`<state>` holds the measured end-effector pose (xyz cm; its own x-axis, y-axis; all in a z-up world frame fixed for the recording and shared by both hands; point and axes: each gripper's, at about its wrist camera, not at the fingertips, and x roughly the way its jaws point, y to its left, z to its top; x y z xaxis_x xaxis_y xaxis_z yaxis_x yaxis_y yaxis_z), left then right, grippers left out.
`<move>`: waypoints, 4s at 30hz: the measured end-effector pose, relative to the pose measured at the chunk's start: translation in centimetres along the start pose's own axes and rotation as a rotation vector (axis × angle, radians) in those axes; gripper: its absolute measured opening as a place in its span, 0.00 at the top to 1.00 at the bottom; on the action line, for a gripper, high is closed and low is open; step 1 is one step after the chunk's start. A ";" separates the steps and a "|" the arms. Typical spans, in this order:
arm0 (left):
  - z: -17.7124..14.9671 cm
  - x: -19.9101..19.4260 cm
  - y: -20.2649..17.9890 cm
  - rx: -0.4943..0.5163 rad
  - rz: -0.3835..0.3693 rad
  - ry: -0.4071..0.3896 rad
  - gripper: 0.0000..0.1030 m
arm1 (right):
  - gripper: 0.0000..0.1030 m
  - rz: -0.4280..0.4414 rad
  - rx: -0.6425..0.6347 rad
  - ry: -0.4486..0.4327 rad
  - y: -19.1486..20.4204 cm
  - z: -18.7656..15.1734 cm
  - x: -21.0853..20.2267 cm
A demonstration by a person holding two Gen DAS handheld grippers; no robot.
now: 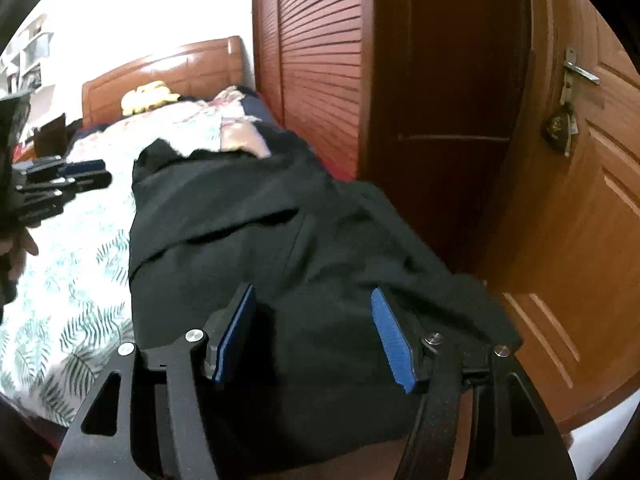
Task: Fold large clothes
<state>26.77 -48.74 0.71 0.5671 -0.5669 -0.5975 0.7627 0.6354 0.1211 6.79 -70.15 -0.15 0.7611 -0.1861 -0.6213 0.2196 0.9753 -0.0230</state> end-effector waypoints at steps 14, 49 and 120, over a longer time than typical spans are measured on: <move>-7.0 -7.0 0.4 -0.082 -0.060 0.008 0.60 | 0.40 -0.091 0.035 0.042 2.1 -1.2 0.7; -22.2 -22.8 6.8 -0.305 0.226 0.052 0.58 | 0.28 0.203 -0.115 -0.098 24.6 -2.3 -4.6; -29.2 -44.7 11.6 -0.546 0.655 -0.201 0.57 | 0.13 0.461 -0.176 -0.356 45.1 -3.1 -17.1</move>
<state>1.19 -0.72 5.62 0.9223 -0.0485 -0.3835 0.0378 0.9987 -0.0355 1.79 -22.64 6.98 0.9178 0.2611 -0.2992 -0.2619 0.9643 0.0381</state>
